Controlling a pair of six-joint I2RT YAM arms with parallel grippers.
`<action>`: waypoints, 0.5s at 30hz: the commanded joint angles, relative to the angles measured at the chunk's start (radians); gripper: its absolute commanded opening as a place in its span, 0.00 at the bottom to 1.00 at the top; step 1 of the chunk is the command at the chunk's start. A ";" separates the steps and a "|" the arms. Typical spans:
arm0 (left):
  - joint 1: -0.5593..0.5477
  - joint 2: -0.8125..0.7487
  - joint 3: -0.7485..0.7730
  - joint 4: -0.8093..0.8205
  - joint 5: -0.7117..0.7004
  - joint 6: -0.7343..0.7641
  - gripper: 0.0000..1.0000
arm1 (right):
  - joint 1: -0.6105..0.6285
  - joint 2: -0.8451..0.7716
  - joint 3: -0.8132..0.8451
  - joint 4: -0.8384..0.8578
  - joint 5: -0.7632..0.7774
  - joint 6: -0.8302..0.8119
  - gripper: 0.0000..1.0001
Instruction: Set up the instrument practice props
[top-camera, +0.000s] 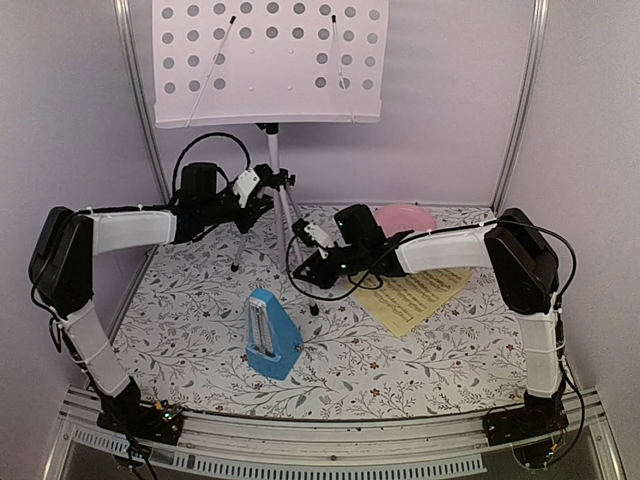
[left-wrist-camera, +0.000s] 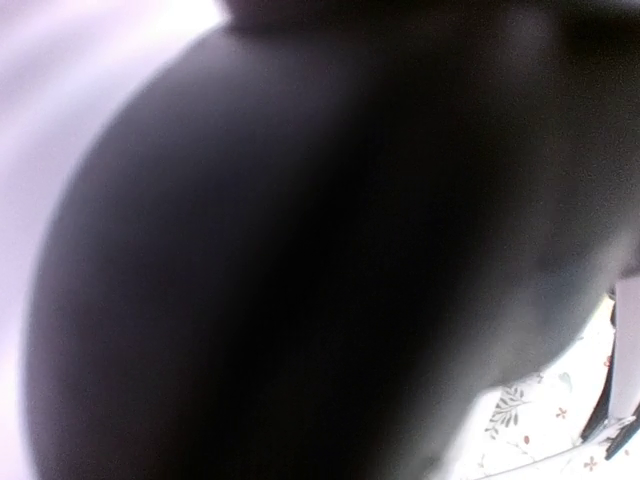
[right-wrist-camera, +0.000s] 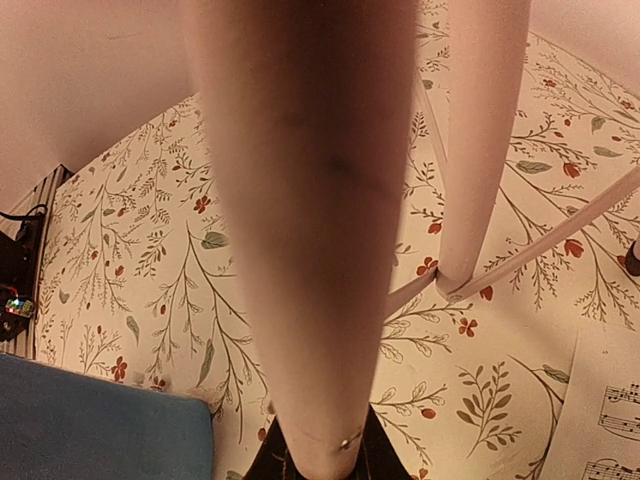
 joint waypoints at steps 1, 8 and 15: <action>0.064 -0.011 -0.023 0.059 -0.132 0.065 0.23 | 0.003 -0.009 0.027 -0.088 -0.056 0.039 0.05; 0.061 -0.043 -0.038 0.037 -0.071 0.032 0.50 | 0.011 -0.011 0.035 -0.086 -0.072 0.038 0.10; 0.061 -0.085 -0.088 0.029 -0.047 0.028 0.55 | 0.016 -0.018 0.021 -0.086 -0.105 0.033 0.32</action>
